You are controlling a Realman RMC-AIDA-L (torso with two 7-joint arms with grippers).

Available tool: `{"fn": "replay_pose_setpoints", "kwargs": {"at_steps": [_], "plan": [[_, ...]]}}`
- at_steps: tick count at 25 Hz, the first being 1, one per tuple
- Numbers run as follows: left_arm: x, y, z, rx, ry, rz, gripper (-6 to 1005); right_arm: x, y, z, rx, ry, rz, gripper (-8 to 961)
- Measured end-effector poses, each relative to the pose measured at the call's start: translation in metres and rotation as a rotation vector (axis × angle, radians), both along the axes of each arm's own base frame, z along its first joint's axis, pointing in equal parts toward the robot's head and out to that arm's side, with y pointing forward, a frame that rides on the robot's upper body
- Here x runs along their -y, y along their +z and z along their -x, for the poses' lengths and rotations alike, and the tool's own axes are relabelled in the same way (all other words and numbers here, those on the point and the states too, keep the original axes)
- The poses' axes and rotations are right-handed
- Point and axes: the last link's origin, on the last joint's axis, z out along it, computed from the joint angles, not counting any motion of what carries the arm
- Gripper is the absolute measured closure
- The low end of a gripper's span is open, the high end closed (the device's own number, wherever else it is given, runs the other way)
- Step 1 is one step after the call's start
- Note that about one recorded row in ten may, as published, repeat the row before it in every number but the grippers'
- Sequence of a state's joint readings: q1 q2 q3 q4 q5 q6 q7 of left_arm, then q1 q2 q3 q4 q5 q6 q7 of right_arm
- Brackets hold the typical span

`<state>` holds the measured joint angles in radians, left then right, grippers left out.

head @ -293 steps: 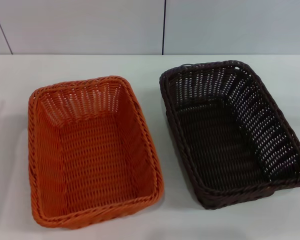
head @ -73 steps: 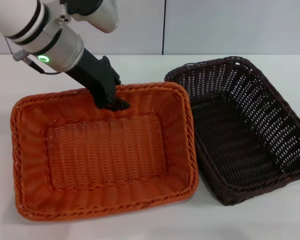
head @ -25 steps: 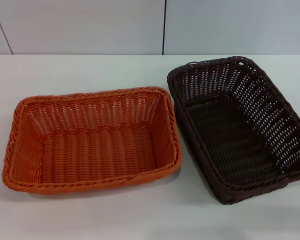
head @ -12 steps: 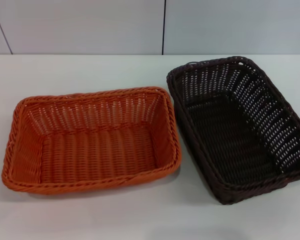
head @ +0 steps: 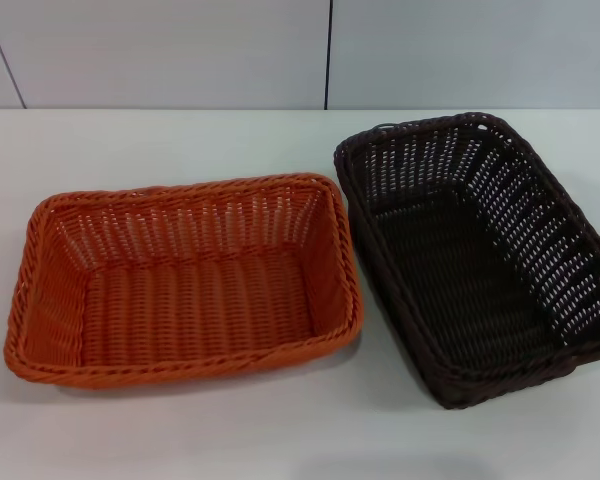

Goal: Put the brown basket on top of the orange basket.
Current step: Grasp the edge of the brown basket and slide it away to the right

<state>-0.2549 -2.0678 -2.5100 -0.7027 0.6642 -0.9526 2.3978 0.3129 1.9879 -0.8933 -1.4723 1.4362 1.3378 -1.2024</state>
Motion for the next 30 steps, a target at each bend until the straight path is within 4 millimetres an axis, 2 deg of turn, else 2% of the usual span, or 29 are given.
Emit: {"fn": "replay_pose_setpoints", "kwargs": {"at_steps": [4, 5, 9, 10, 13, 15, 20, 30], "plan": [[-0.001, 0.002, -0.001, 0.002, -0.004, -0.008, 531, 0.004, -0.002, 0.01, 0.065, 0.033, 0.132, 536], [-0.003, 0.003, -0.002, 0.002, -0.008, -0.012, 531, 0.008, -0.005, 0.014, 0.125, 0.058, 0.229, 536], [-0.008, 0.004, -0.006, 0.003, -0.017, -0.015, 532, 0.012, -0.008, 0.018, 0.214, 0.089, 0.348, 536], [-0.011, 0.005, -0.008, 0.004, -0.021, -0.016, 532, 0.014, -0.009, 0.02, 0.283, 0.095, 0.414, 536], [-0.015, 0.005, -0.011, 0.008, -0.026, -0.017, 532, 0.013, -0.013, 0.022, 0.36, 0.093, 0.464, 536], [-0.019, 0.005, -0.013, 0.013, -0.029, -0.017, 533, 0.011, -0.022, 0.024, 0.467, 0.098, 0.525, 536], [-0.025, 0.004, -0.014, 0.03, -0.019, -0.02, 531, 0.011, -0.038, 0.027, 0.591, 0.124, 0.612, 537], [-0.026, 0.007, -0.011, 0.041, -0.002, -0.033, 532, 0.015, -0.073, 0.038, 0.738, 0.223, 0.732, 538]]}}
